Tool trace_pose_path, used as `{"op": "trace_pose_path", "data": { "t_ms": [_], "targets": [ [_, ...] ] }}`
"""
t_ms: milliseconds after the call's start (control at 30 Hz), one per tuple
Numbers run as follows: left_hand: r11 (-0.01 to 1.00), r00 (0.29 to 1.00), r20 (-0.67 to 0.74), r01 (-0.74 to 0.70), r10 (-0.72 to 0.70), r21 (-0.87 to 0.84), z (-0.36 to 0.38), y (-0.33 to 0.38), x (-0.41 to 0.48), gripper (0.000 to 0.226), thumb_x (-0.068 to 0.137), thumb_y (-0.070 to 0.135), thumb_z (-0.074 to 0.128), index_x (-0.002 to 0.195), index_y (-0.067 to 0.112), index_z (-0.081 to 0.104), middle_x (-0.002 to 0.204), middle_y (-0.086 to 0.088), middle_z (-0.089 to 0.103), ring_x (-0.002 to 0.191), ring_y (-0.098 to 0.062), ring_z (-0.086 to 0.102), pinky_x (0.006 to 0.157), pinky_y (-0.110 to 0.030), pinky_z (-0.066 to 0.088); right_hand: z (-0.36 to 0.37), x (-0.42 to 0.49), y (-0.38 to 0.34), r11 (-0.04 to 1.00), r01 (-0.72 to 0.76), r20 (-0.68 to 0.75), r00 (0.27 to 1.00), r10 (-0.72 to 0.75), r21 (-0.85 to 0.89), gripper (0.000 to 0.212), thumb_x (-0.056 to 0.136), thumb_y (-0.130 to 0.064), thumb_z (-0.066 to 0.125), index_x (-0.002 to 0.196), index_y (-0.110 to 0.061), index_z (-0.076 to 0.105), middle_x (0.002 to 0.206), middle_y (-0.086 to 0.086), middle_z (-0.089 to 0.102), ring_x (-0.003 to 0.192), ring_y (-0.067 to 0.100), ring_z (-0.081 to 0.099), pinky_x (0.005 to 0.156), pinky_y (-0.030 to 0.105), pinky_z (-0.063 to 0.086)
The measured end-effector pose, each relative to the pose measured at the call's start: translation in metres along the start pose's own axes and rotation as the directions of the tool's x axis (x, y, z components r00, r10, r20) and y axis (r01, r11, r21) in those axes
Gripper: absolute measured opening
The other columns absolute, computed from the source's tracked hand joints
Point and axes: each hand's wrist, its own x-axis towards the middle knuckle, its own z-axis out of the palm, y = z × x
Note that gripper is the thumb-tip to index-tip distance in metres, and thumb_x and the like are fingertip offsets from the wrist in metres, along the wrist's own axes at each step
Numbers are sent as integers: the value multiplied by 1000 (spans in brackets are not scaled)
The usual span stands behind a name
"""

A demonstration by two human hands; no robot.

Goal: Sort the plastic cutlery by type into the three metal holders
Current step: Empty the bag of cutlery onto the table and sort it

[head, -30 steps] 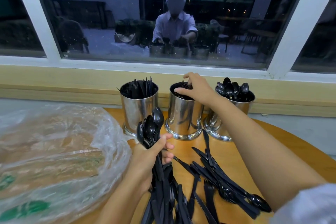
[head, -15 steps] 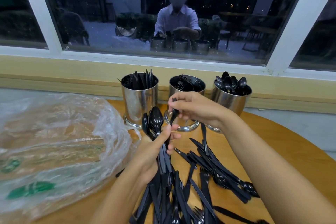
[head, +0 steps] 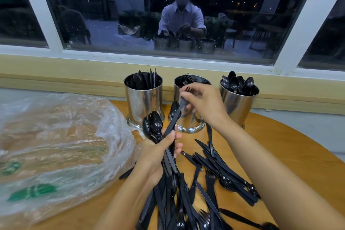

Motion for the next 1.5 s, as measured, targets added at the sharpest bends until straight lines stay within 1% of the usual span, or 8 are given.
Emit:
{"op": "trace_pose_path", "data": {
  "t_ms": [300, 400, 567, 700, 833, 1000, 1267, 1500],
  "targets": [
    [1000, 1000, -6, 17, -17, 1, -3, -2, 6, 21, 96, 10, 59, 113, 0, 65, 79, -3, 60, 54, -10, 47, 48, -19, 45, -62, 84, 11, 966, 176, -552, 794, -253, -189, 20, 97, -6, 47, 95, -10, 66, 82, 7, 60, 52, 8, 50, 54, 15, 43],
    [1000, 1000, 8, 15, -15, -6, 2, -1, 6, 25, 95, 12, 60, 114, -4, 63, 77, -2, 58, 53, -10, 47, 48, -19, 44, -55, 95, 30, 908, 149, -371, 878, -303, -391, 23, 99, -6, 46, 99, -4, 69, 91, 7, 62, 67, 11, 55, 69, 10, 44],
    [1000, 999, 50, 17, -18, 7, 5, 2, 5, 32, 94, 14, 60, 119, -8, 59, 72, -1, 59, 54, -10, 48, 49, -19, 45, -24, 89, 73, 665, 10, 132, 982, 134, -747, 31, 105, -29, 38, 110, -14, 65, 126, 14, 58, 108, 30, 46, 94, 37, 34],
    [999, 999, 52, -2, 0, 34, 4, 2, 4, 33, 94, 15, 61, 115, -10, 60, 73, 1, 61, 55, -11, 48, 52, -21, 45, -21, 42, 33, 903, 36, -116, 989, -94, -427, 32, 100, -37, 48, 116, -15, 64, 107, -2, 57, 100, 12, 46, 84, 24, 34],
    [997, 997, 77, -7, 1, 80, 11, -2, 0, 29, 95, 17, 61, 115, -3, 64, 72, 1, 62, 56, -10, 51, 54, -21, 48, -5, -10, 7, 993, -98, 236, 965, 111, -68, 24, 91, -38, 64, 101, -16, 68, 87, -3, 69, 68, 1, 58, 65, 19, 44],
    [990, 973, 228, 13, -45, 141, 19, -4, -12, 42, 87, 36, 58, 111, 3, 63, 71, 0, 64, 62, -13, 57, 59, -24, 51, -11, -38, 9, 955, -110, 207, 977, 53, 275, 6, 89, -8, 67, 88, -14, 65, 72, -4, 62, 57, 7, 53, 51, 16, 42],
    [941, 940, 319, 7, -122, 339, 32, -13, -24, 49, 77, 43, 65, 99, 0, 61, 52, 3, 45, 46, -11, 39, 49, -21, 37, -23, -62, 8, 977, -138, 401, 914, 63, 162, 11, 97, -16, 57, 105, -10, 63, 89, 21, 64, 68, 40, 54, 63, 46, 50],
    [966, 854, 466, 142, -230, 216, 38, -11, -29, 38, 83, 42, 57, 97, 6, 61, 57, 1, 49, 45, -9, 40, 45, -19, 35, -33, -77, 11, 956, -13, 216, 975, -53, 292, 22, 88, -3, 67, 107, -11, 59, 83, -12, 59, 58, -1, 55, 55, 11, 43]
  ]
}}
